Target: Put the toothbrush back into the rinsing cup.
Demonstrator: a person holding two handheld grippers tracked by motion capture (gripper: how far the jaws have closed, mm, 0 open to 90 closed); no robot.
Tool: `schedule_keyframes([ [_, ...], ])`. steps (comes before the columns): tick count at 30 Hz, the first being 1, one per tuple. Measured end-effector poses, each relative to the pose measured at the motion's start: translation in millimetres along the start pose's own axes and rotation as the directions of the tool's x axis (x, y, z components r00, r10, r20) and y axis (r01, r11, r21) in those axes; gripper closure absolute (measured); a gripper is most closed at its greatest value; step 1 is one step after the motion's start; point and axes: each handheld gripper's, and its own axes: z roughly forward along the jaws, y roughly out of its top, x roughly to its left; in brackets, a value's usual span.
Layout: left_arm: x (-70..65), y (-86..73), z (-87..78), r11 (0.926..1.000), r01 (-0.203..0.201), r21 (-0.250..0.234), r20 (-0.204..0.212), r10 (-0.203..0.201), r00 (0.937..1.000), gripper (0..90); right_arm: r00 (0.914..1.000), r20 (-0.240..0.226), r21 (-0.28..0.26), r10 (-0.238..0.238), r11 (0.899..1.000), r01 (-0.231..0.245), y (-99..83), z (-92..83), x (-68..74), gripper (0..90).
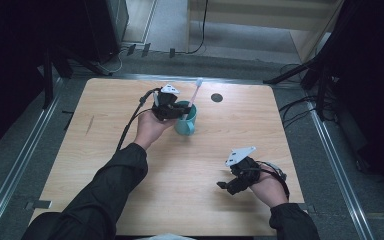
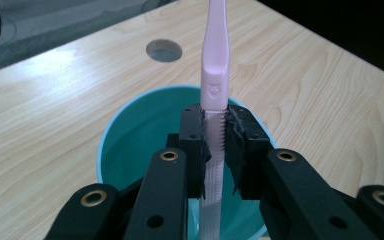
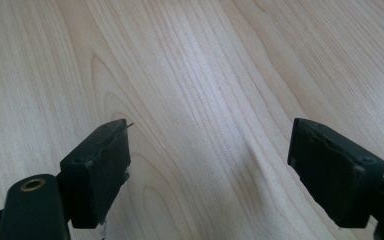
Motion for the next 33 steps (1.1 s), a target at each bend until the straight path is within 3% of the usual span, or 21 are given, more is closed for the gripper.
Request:
schedule_keyframes([
  [13,3.7,-8.8,4.3,0.9991,0.015,0.040,-0.007,-0.015,0.9999,78.4,1.0000,-0.001,0.004,-0.007,1.000,0.007,0.3,1.3,0.1,17.0],
  [22,4.6,-8.7,1.8,0.9989,0.027,0.038,-0.005,-0.027,0.9996,79.4,0.9999,-0.006,0.007,-0.014,1.000,0.014,0.6,2.1,0.3,17.0],
  [30,2.2,-4.0,-8.8,0.9994,0.008,0.034,-0.009,-0.007,0.9999,77.0,0.9999,-0.007,0.009,-0.015,1.000,0.015,0.7,2.3,0.2,17.0],
  [33,-1.0,-0.9,-17.6,0.9994,0.012,0.034,0.008,-0.012,0.9999,74.0,0.9999,-0.007,0.010,-0.015,1.000,0.015,0.6,2.3,0.3,17.0],
])
